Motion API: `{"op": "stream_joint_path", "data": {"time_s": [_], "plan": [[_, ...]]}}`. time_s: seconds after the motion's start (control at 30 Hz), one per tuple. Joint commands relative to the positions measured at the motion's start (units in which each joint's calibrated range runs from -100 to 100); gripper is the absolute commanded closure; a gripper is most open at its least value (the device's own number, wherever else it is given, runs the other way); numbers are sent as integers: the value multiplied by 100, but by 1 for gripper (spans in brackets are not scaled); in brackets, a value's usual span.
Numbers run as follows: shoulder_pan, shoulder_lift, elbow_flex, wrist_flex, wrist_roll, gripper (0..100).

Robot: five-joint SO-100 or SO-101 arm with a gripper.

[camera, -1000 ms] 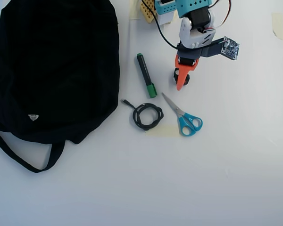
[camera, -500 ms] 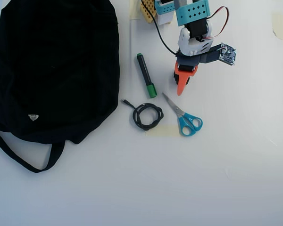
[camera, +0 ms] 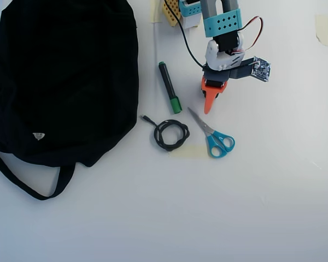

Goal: Put the bike light into the black bag

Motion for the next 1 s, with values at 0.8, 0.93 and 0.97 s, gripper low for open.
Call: {"op": "stream_joint_path", "data": {"time_s": [0.8, 0.93, 0.97], "plan": [[61, -112, -121, -24, -39, 98], [31, -120, -310, 45, -39, 98], [23, -120, -355, 71, -44, 98]]}}
